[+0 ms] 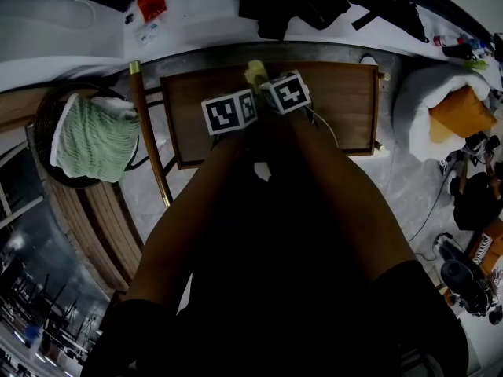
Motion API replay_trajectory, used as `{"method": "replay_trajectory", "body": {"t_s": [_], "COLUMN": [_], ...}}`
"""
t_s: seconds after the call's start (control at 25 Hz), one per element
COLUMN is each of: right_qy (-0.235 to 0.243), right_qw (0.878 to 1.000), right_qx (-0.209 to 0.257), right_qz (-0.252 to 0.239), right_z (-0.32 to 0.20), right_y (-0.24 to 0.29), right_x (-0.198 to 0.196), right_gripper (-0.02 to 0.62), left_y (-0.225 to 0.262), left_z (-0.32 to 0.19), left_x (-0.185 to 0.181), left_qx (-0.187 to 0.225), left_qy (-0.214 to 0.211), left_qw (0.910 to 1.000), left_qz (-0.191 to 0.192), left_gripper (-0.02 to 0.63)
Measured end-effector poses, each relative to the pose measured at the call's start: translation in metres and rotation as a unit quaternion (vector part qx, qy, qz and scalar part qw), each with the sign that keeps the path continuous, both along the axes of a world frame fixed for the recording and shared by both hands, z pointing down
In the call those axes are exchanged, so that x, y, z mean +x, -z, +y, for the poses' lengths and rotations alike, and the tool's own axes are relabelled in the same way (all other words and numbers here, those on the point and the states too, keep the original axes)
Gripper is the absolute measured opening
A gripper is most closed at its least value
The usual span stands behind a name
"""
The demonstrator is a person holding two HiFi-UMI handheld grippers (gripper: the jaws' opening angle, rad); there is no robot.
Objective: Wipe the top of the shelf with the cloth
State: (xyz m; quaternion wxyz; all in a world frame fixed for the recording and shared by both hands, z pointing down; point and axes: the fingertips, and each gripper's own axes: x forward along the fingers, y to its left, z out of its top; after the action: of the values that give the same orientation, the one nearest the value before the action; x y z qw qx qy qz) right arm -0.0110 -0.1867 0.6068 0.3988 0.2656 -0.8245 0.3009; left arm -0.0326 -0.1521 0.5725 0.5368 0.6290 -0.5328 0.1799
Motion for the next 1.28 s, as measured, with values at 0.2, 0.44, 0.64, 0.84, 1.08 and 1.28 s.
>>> {"method": "replay_trajectory", "body": {"t_s": [0.2, 0.44, 0.64, 0.84, 1.08, 1.28], "right_qy": [-0.018, -0.053, -0.084, -0.102, -0.114, -0.131], "right_qw": [1.0, 0.998, 0.996, 0.994, 0.991, 0.988], "right_qx": [0.009, 0.017, 0.021, 0.015, 0.027, 0.037], "right_qz": [0.013, 0.023, 0.038, 0.04, 0.06, 0.079], "right_z": [-0.011, -0.024, -0.037, -0.049, -0.056, -0.063], "right_y": [0.0, 0.003, 0.001, 0.0, 0.002, 0.003], "right_x": [0.043, 0.098, 0.15, 0.189, 0.229, 0.258], "right_gripper": [0.049, 0.049, 0.049, 0.049, 0.049, 0.049], "left_y": [-0.005, -0.007, -0.005, -0.003, 0.002, 0.003], "left_z": [-0.007, -0.012, -0.021, -0.028, -0.027, -0.024], "left_x": [0.033, 0.081, 0.119, 0.145, 0.163, 0.17], "left_qx": [-0.001, -0.002, 0.004, 0.007, 0.012, 0.011], "left_qy": [-0.02, -0.047, -0.069, -0.086, -0.103, -0.11], "left_qw": [0.9998, 0.9989, 0.9976, 0.9962, 0.9945, 0.9937], "left_qz": [-0.003, 0.002, 0.008, 0.012, 0.014, 0.014], "left_gripper": [0.012, 0.012, 0.012, 0.012, 0.012, 0.012]}}
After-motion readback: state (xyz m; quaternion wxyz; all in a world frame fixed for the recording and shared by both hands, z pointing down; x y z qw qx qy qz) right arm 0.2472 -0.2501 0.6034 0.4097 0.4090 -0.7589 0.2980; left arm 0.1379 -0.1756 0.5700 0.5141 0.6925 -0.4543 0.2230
